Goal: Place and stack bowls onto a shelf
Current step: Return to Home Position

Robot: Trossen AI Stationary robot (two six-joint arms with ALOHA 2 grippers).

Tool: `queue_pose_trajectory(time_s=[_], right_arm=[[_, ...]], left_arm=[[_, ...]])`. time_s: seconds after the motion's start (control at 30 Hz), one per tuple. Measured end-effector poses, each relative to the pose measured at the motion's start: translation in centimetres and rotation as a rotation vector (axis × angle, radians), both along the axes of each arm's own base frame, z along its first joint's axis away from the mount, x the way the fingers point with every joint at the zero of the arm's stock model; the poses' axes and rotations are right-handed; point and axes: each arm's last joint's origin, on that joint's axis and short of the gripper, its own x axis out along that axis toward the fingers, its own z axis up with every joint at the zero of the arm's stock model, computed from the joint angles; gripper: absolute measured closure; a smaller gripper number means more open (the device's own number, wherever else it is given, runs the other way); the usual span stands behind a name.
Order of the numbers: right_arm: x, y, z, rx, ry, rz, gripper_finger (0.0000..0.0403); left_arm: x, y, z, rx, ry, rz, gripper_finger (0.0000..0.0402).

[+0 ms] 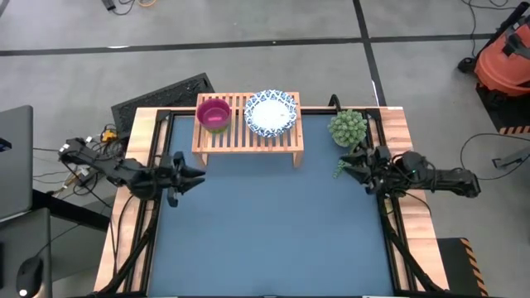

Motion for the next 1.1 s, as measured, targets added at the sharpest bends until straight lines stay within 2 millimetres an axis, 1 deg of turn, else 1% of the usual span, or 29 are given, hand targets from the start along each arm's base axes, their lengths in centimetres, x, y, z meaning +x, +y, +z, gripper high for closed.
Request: queue_pose_trajectory(time_s=[0.2,0.37,0.5,0.57,0.67,0.8,0.9,0.97,1.1], right_arm=[[0.7,-0.3,-2.3,0.057,0.045,-0.024,0.0184],[0.7,-0.3,-2.4,0.043,0.057,-0.03,0.0184],[0.7,-0.4,-2.4,0.009,0.065,-0.047,0.0184],[0.8,-0.4,-2.8,0.004,0.108,-0.06,0.0184],[0.8,-0.6,-3.1,-0.001,0.136,-0.11,0.0184],[0.8,-0.9,-3.4,-0.042,0.176,-0.194,0.0184],[0.8,-1.3,-3.7,-0.037,0.211,-0.273,0.0184],[0.8,-1.5,-3.9,-0.025,0.231,-0.328,0.0184],[0.7,-1.8,-4.1,-0.017,0.256,-0.375,0.0184]], left_arm=[[-2.0,0.7,-1.6,0.024,-0.03,-0.018,0.0292],[-3.4,1.2,-3.0,0.051,-0.072,-0.058,0.0292],[-3.1,1.0,-4.1,0.085,0.016,-0.087,0.0292],[-3.0,1.0,-4.4,0.082,0.031,-0.065,0.0292],[-2.8,1.0,-5.5,0.095,0.073,-0.04,0.0292],[-2.5,0.9,-6.8,0.053,0.1,-0.024,0.0292],[-2.2,0.8,-7.9,0.014,0.121,-0.026,0.0292],[-2.1,0.7,-8.0,0.012,0.111,-0.032,0.0292],[-2.1,0.7,-8.0,0.085,0.1,-0.026,0.0292]])
